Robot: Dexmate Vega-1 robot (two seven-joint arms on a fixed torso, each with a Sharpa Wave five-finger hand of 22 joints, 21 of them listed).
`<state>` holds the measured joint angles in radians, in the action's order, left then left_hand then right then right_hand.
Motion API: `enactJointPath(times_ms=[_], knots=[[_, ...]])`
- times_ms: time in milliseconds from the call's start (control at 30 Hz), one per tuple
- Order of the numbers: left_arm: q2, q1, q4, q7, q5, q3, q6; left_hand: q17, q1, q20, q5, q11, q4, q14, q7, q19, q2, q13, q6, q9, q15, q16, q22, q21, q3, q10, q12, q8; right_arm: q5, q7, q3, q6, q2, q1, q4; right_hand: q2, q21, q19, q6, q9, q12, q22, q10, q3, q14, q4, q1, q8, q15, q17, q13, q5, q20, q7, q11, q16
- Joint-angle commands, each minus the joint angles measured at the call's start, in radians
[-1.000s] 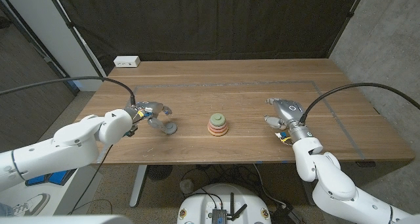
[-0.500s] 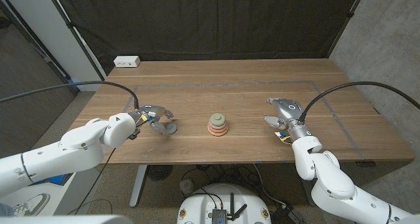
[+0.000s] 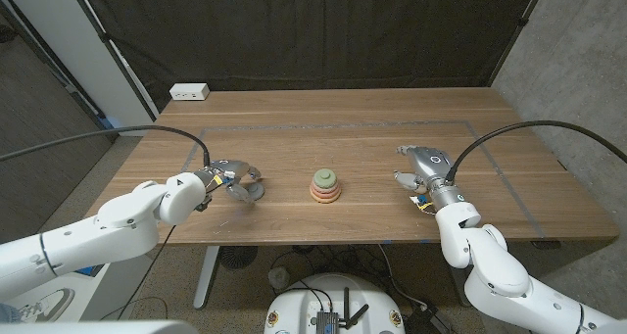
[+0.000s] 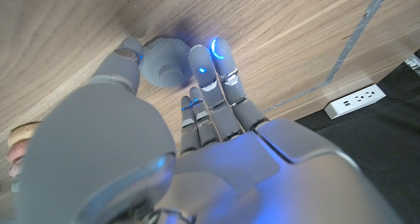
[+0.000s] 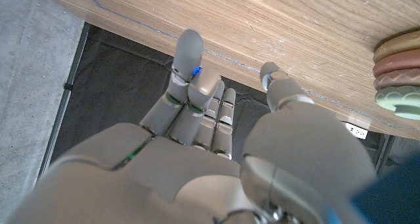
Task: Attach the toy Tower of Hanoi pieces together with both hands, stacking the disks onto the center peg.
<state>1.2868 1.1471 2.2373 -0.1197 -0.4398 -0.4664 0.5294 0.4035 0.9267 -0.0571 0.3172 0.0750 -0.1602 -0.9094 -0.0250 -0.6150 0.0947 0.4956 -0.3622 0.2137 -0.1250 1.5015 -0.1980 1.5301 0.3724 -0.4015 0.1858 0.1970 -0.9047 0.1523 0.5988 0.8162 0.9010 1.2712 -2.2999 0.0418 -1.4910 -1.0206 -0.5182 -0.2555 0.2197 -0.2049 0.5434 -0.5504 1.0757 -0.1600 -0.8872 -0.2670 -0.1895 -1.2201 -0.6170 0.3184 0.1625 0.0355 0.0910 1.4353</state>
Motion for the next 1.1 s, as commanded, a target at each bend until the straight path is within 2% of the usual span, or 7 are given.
enactJointPath(times_ms=[33, 600, 1000, 1100], knots=[[-0.022, -0.001, -0.017, 0.014, -0.022, -0.021, 0.004, 0.001, 0.002, -0.147, -0.003, 0.004, -0.001, -0.010, 0.001, -0.011, -0.009, -0.002, -0.003, 0.000, -0.093, 0.005, -0.002, 0.006, -0.005, -0.001, 0.007, 0.005, -0.006, -0.008, -0.001, 0.004, 0.002, 0.002, -0.005, -0.013, -0.007, 0.000, -0.010, -0.002, -0.001, -0.001, 0.011, -0.009, 0.002, 0.001, -0.001, 0.000, -0.029, -0.003, -0.004, 0.006, 0.058, 0.000, 0.003, 0.001], [-0.051, 0.003, -0.046, 0.041, -0.020, -0.029, -0.002, 0.002, 0.010, -0.147, -0.004, 0.008, -0.002, -0.012, 0.003, -0.010, -0.014, -0.010, -0.007, -0.002, -0.093, 0.006, -0.003, 0.007, -0.006, -0.004, 0.009, 0.009, -0.004, -0.014, -0.004, 0.004, 0.006, 0.011, -0.008, -0.018, -0.008, 0.001, -0.013, -0.001, 0.000, 0.000, 0.019, -0.011, 0.002, 0.002, 0.003, 0.001, -0.028, -0.003, -0.006, 0.009, 0.057, 0.002, 0.006, 0.002], [-0.075, -0.011, -0.074, 0.027, -0.011, -0.052, -0.013, -0.001, 0.016, -0.146, -0.004, 0.009, -0.003, -0.011, 0.002, -0.011, -0.020, -0.015, -0.018, -0.003, -0.093, 0.003, -0.003, 0.008, -0.006, -0.015, 0.014, 0.014, -0.011, -0.024, -0.005, 0.014, 0.014, 0.018, -0.019, -0.021, -0.009, 0.000, -0.014, -0.001, -0.001, -0.001, 0.021, -0.013, 0.001, 0.002, 0.006, 0.001, -0.029, -0.002, -0.008, 0.012, 0.057, 0.002, 0.003, 0.001], [-0.078, -0.009, -0.076, 0.032, -0.007, -0.052, -0.010, 0.002, 0.019, -0.146, -0.004, 0.018, -0.003, -0.017, 0.002, -0.017, -0.023, -0.017, -0.033, -0.003, -0.093, 0.006, -0.003, 0.011, -0.006, -0.037, 0.021, 0.019, -0.014, -0.026, -0.006, 0.016, 0.016, 0.020, -0.022, -0.021, -0.009, 0.000, -0.014, -0.001, -0.001, -0.001, 0.022, -0.013, 0.001, 0.002, 0.007, 0.002, -0.028, -0.003, -0.009, 0.013, 0.057, 0.003, 0.003, 0.002]])
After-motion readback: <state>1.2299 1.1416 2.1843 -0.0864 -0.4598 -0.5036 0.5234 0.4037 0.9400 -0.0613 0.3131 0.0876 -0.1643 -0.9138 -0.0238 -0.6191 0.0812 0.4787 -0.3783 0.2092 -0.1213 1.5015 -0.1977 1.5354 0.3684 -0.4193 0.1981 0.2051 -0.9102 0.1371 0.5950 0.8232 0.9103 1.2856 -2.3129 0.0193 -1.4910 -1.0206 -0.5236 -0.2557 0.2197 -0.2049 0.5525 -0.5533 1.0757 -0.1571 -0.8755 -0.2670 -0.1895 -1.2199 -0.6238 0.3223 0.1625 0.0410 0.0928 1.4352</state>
